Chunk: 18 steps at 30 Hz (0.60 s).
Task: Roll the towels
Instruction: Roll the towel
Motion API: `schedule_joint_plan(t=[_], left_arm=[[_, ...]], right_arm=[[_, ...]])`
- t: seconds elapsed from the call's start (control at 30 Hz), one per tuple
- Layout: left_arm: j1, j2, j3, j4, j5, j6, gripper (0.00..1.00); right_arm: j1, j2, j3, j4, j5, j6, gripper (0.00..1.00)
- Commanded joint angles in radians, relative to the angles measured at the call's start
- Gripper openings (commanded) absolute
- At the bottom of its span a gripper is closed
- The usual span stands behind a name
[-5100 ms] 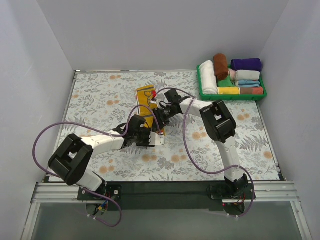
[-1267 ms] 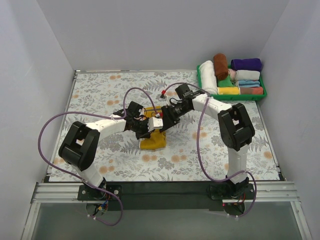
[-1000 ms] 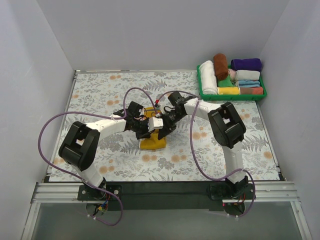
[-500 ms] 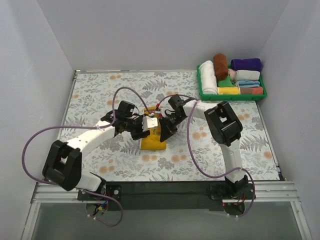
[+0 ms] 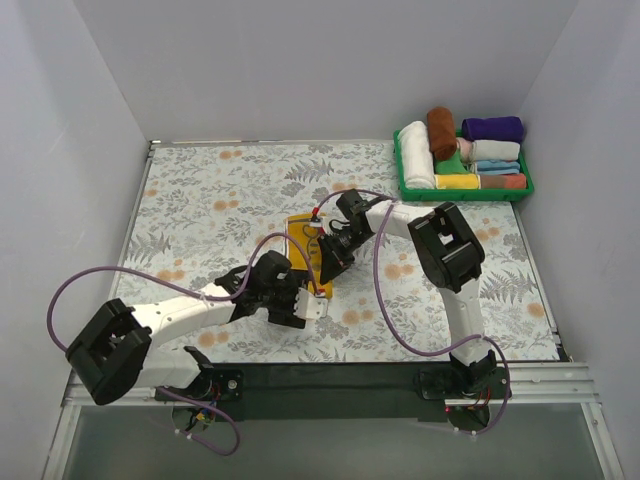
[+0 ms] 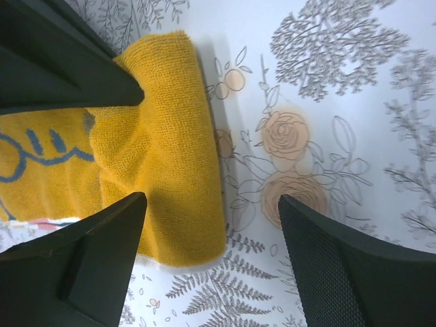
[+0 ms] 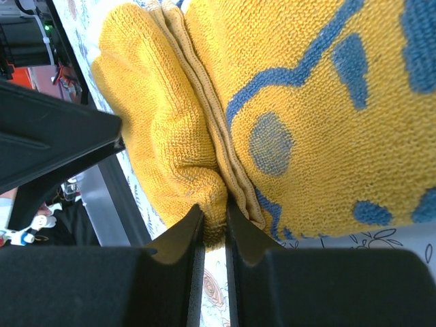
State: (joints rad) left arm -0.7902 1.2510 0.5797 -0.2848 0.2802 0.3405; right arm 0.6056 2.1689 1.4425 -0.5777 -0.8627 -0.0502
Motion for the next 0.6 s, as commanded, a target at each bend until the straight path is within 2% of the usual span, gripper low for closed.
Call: schedule_joint_plan(t=[0.0,0.2,0.23,0.3,0.4,0.43,0.53,0.57], left_arm=[[-0.026,0.014,-0.035,0.172,-0.128,0.015,0.73],[-0.055,0.068,-0.081,0.24,-0.147,0.032,0.65],[-0.057,0.077,-0.084,0.24,-0.138,0.038,0.59],[-0.058,0.105,-0.081,0.231,-0.107,0.049,0.55],[-0.058,0.151,-0.043,0.163,-0.06,0.049,0.42],[-0.058,0.163,-0.025,0.132,-0.047,0.035,0.31],[-0.058,0.194,0.061,-0.028,0.051,-0.018,0.21],[-0.058,0.2,0.081,-0.068,0.088,-0.029,0.12]], right_arm=[[0.014,0.049,-0.001,-0.025,0.059,-0.034,0.18],[0.014,0.069,-0.007,-0.027,0.045,-0.042,0.19],[0.014,0.072,-0.004,-0.027,0.045,-0.042,0.19],[0.014,0.078,-0.001,-0.027,0.045,-0.042,0.19],[0.013,0.072,-0.005,-0.028,0.045,-0.042,0.19],[0.011,0.068,-0.013,-0.03,0.048,-0.046,0.19],[0.007,0.025,-0.056,-0.034,0.054,-0.054,0.19],[0.003,-0.009,-0.071,-0.034,0.054,-0.059,0.19]])
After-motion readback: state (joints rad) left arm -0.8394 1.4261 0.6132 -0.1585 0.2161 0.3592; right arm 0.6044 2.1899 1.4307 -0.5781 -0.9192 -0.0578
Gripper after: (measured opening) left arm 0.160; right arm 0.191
